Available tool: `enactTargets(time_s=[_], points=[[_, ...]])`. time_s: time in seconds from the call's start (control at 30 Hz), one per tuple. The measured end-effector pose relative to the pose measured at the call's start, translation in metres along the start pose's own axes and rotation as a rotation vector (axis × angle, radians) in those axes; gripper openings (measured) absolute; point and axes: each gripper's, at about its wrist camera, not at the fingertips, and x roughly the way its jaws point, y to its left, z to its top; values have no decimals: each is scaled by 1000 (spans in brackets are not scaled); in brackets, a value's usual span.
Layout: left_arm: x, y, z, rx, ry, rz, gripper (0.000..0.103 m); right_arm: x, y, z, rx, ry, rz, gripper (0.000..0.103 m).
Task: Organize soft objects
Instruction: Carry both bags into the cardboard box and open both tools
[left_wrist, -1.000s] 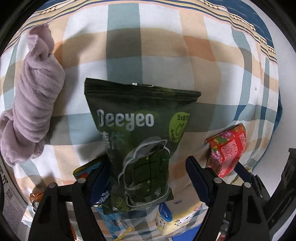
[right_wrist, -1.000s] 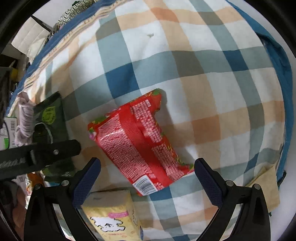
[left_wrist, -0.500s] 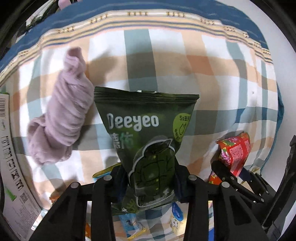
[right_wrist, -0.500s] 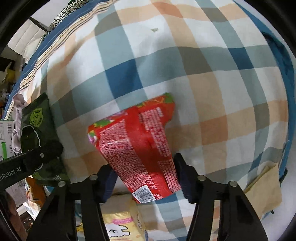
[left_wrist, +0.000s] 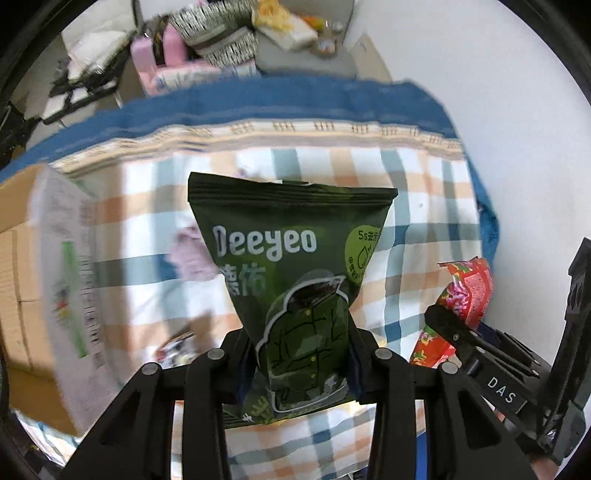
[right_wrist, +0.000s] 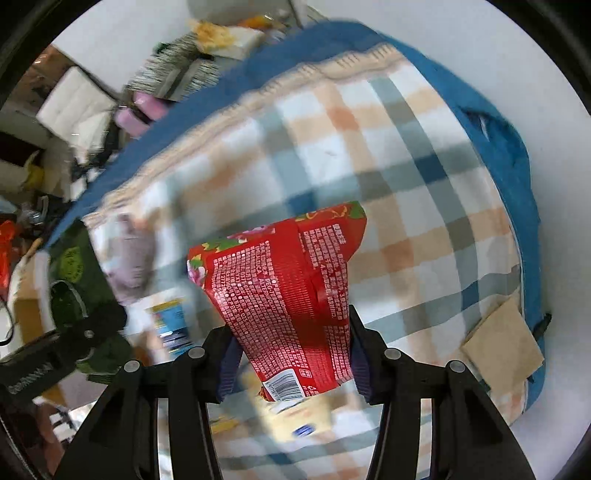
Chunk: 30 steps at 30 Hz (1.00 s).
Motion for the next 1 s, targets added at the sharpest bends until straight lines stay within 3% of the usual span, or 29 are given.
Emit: enactTargets(time_s=[0.1, 0.17, 0.3, 0.5, 0.63, 0.77, 1.0], points=[[-52, 41, -15, -23, -58, -11, 36, -33, 31, -14, -55, -29, 50, 52], [-74, 56, -19, -41, -87, -5, 36, -47, 73, -22, -104, -40, 80, 52], [-124, 128, -38, -132, -120, -1, 36, -87, 161, -51, -201, -42, 161, 52], [-151, 218, -45, -246, -147, 21, 36, -110, 282, -92, -327, -24, 235, 52], [-152, 263, -44, -313, -131, 10, 36, -103, 350, -104, -355, 10, 250, 52], [-133, 312, -23, -360, -75, -16, 36, -87, 405, -108, -358, 30, 223, 52], [-80, 358, 19, -378, 45, -68, 36, -28, 457, -94, -312, 89, 161, 52]])
